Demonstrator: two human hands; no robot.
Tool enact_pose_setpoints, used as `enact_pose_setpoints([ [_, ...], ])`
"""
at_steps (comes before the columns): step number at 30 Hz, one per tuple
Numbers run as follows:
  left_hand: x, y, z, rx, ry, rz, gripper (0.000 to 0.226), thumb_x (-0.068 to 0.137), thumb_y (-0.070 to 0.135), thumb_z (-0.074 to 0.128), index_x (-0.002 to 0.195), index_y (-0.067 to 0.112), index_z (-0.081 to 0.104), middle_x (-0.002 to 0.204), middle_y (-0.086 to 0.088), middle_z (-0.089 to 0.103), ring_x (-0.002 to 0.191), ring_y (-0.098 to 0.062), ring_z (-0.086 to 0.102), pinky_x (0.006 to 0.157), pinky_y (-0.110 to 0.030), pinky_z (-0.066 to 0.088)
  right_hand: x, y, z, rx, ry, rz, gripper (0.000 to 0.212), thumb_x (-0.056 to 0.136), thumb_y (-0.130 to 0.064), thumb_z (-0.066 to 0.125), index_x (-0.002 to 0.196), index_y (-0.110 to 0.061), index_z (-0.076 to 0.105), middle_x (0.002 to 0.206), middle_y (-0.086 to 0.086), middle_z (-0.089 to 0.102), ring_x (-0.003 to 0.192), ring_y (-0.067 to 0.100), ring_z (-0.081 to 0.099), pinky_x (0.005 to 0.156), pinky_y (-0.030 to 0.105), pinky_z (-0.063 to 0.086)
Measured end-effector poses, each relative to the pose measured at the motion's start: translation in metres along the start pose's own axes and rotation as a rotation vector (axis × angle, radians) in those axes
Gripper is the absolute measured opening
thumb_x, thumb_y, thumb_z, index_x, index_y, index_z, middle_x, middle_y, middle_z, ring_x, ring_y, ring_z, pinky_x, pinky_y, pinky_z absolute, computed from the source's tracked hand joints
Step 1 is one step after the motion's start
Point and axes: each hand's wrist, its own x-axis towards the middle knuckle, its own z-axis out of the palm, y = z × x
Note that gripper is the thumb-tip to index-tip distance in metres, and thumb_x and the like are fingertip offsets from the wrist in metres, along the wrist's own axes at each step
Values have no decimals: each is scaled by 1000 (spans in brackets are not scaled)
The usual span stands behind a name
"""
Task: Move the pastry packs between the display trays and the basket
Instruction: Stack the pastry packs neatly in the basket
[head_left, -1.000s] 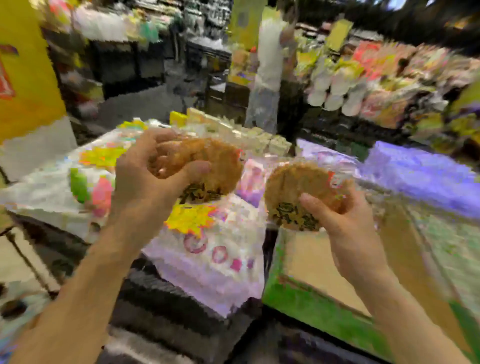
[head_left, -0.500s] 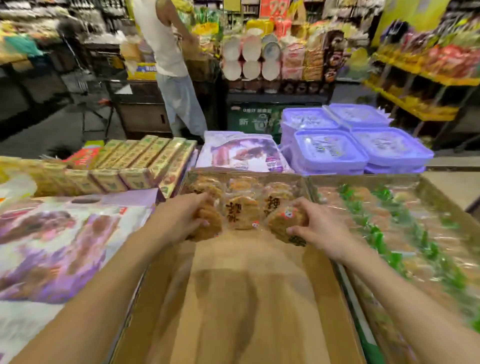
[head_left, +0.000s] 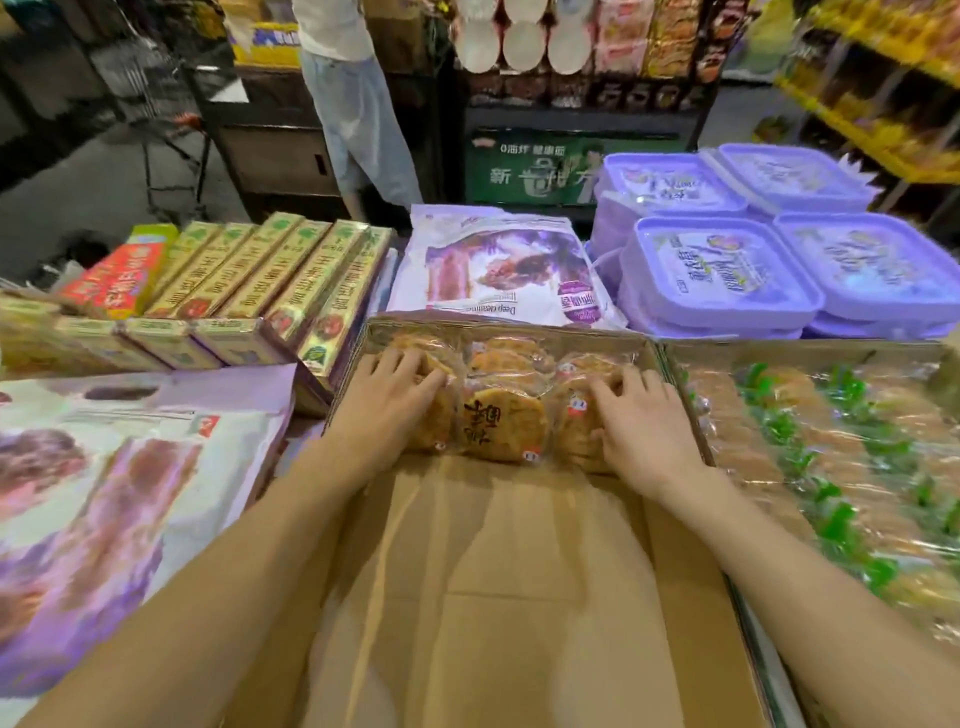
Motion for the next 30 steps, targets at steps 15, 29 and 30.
enact_pose_setpoints([
  [15,-50,34,-27,-283,37,-108,75,93,27,60,157,13,25,161,-14,31,149,-36,26,117,-50,28,-83,-34,-40,212,176,76,74,74,-16,79,142,-7,51,150,30,40,136,48,41,112,57,36],
  [29,-527,41,-140,-135,259,-1009,45,91,27,66,131,7,60,127,-15,61,119,-36,55,100,-49,46,-266,-339,-122,971,10,-883,45,88,-32,61,130,-16,61,134,10,57,120,32,54,100,44,44],
  [30,-572,58,-144,-138,181,-1119,48,90,26,70,132,7,59,128,-15,60,119,-36,55,99,-51,47,-289,-362,-117,987,-36,-961,45,88,-33,58,129,-14,62,132,10,58,117,33,56,100,45,46],
])
